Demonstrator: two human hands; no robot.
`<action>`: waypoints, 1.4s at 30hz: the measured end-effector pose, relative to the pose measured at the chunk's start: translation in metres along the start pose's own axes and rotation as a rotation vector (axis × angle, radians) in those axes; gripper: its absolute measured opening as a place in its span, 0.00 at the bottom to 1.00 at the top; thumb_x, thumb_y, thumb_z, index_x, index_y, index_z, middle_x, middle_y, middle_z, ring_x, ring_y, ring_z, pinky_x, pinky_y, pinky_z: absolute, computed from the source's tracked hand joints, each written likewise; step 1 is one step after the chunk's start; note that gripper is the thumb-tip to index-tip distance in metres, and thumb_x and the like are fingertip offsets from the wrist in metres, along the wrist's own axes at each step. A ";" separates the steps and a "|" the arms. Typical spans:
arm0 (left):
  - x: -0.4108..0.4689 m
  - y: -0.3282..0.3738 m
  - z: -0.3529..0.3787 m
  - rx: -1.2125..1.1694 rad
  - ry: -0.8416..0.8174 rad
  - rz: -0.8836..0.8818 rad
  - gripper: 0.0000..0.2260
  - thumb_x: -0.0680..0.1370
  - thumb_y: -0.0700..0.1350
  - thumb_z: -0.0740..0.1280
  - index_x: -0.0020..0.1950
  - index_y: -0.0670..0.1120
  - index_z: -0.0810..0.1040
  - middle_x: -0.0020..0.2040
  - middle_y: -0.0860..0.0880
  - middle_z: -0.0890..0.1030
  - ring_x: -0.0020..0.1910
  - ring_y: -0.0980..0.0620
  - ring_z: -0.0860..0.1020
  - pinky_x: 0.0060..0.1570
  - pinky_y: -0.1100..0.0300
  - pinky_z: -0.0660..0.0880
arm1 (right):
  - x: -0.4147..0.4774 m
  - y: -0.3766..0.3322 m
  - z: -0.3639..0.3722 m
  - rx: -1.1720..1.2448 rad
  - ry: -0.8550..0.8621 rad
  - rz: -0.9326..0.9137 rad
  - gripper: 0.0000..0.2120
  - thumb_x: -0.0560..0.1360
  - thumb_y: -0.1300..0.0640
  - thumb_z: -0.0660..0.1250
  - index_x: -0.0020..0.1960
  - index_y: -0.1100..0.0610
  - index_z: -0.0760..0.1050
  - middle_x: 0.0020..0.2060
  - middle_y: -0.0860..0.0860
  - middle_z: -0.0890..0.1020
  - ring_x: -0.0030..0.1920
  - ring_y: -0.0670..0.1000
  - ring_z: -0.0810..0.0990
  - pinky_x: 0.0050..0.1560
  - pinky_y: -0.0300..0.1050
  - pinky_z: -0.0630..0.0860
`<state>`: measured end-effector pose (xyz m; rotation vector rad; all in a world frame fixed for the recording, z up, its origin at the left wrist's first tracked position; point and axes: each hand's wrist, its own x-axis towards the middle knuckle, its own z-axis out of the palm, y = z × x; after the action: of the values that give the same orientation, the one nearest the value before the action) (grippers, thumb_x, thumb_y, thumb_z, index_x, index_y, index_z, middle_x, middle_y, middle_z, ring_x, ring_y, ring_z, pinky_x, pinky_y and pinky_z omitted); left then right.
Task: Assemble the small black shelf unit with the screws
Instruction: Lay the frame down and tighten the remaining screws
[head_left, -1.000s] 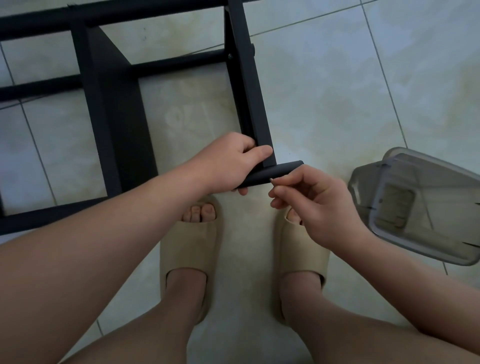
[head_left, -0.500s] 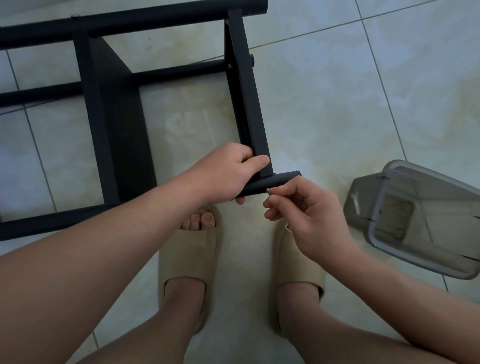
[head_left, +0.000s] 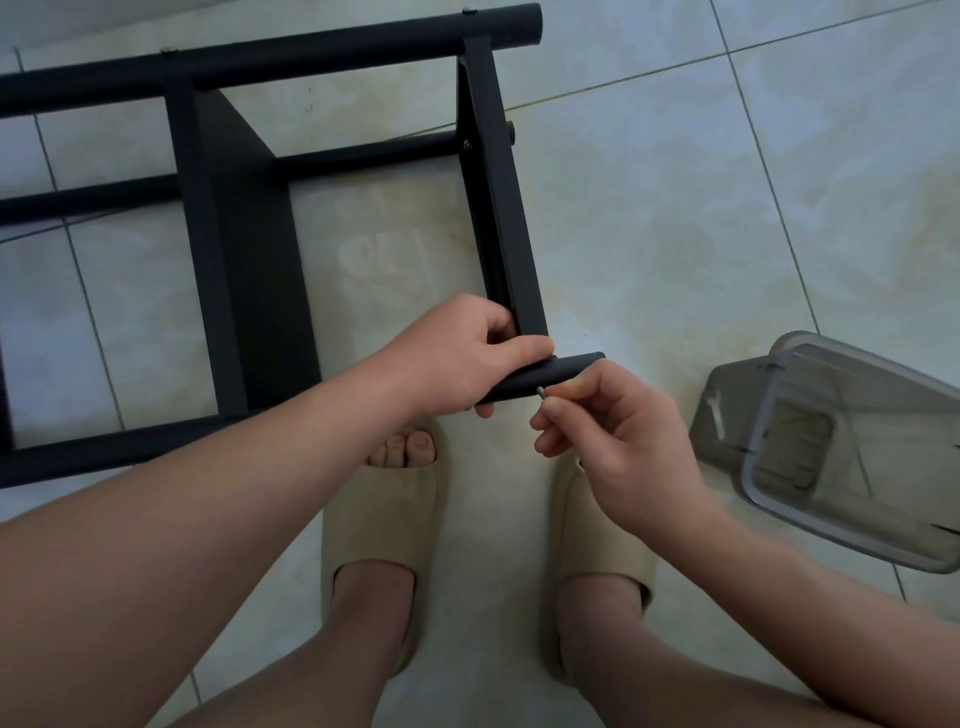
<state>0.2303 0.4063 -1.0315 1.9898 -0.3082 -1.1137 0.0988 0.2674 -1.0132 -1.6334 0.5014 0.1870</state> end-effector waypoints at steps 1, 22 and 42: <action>0.000 0.000 0.000 0.004 0.005 0.003 0.18 0.78 0.57 0.69 0.41 0.43 0.79 0.29 0.49 0.82 0.26 0.50 0.82 0.26 0.62 0.72 | 0.000 0.000 0.000 -0.016 0.000 -0.005 0.02 0.76 0.58 0.67 0.44 0.54 0.77 0.36 0.51 0.84 0.35 0.52 0.84 0.40 0.40 0.79; -0.003 0.003 0.001 0.010 0.023 0.010 0.17 0.79 0.55 0.67 0.46 0.40 0.79 0.36 0.42 0.84 0.27 0.49 0.82 0.34 0.53 0.77 | 0.003 -0.010 -0.003 -0.420 -0.010 -0.137 0.17 0.78 0.65 0.69 0.42 0.44 0.72 0.35 0.45 0.84 0.37 0.45 0.84 0.43 0.52 0.82; -0.003 0.000 -0.001 -0.067 0.025 0.038 0.12 0.80 0.51 0.67 0.46 0.42 0.76 0.35 0.45 0.83 0.25 0.47 0.81 0.28 0.56 0.75 | 0.025 -0.013 -0.020 -0.698 0.013 -0.228 0.12 0.73 0.51 0.77 0.52 0.55 0.82 0.47 0.46 0.78 0.42 0.43 0.71 0.43 0.42 0.71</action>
<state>0.2292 0.4086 -1.0299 1.9298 -0.2911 -1.0608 0.1230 0.2428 -1.0088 -2.3577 0.2624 0.1922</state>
